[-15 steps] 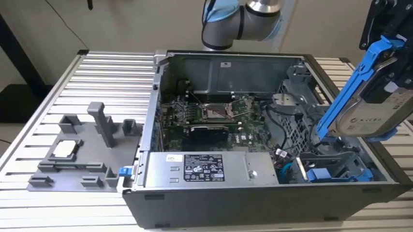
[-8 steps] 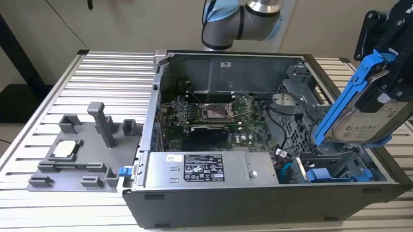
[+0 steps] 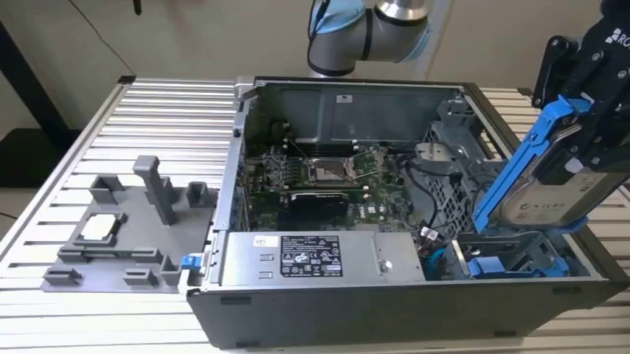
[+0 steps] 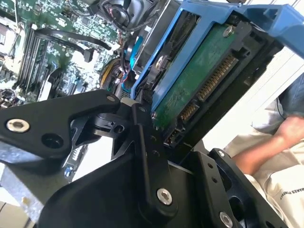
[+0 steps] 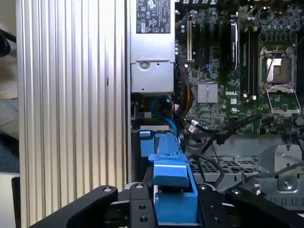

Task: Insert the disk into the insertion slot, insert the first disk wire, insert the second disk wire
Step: 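Insert the disk into the insertion slot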

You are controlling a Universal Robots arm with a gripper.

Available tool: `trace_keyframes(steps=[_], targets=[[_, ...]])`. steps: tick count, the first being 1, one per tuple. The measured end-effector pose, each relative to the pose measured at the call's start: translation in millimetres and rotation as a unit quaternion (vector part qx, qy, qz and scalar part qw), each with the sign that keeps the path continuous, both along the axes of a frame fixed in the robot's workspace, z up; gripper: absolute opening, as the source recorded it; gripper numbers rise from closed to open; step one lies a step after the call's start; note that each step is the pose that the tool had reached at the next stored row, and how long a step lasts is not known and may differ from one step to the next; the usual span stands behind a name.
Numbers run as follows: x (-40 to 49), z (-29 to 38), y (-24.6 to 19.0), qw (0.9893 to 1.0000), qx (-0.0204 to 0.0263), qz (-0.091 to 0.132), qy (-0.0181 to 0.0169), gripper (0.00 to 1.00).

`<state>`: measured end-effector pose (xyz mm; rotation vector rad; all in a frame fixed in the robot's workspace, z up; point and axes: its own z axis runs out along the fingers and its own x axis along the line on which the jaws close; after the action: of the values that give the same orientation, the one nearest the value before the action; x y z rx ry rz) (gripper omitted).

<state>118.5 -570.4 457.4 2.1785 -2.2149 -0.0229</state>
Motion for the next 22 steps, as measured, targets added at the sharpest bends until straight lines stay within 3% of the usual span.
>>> trace_keyframes(steps=[4, 12, 16, 22], targets=[[0.2, -6.6, -3.9, 1.0000, 0.0013, 0.000, 0.0001, 0.33], [5.3, -15.3, -9.5, 1.0000, 0.0062, 0.000, 0.0054, 0.33], [7.3, -19.8, -9.7, 0.9999, 0.0092, -0.001, 0.0061, 0.33], [7.1, -29.5, -9.6, 0.9999, 0.0096, -0.002, 0.0066, 0.33]])
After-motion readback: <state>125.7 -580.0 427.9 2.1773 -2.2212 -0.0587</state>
